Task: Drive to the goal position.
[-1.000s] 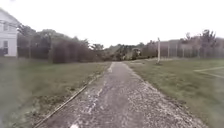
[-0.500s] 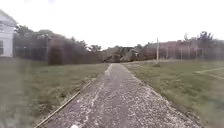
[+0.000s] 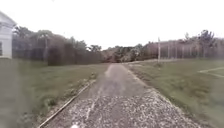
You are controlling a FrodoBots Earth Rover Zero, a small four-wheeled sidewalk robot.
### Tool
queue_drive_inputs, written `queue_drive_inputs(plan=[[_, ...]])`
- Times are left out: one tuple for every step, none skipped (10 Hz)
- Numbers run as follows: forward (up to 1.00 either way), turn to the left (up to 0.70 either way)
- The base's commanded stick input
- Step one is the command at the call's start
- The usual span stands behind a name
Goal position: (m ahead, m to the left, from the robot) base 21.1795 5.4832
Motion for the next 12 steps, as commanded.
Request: queue_drive_inputs(plan=[[0.68,0.0],[0.68,0.0],[0.68,0.0],[0.68,0.0],[0.68,0.0],[0.68,0.0],[0.68,0.0],[0.68,0.0],[0.68,0.0],[0.68,0.0],[0.68,0.0],[0.68,0.0]])
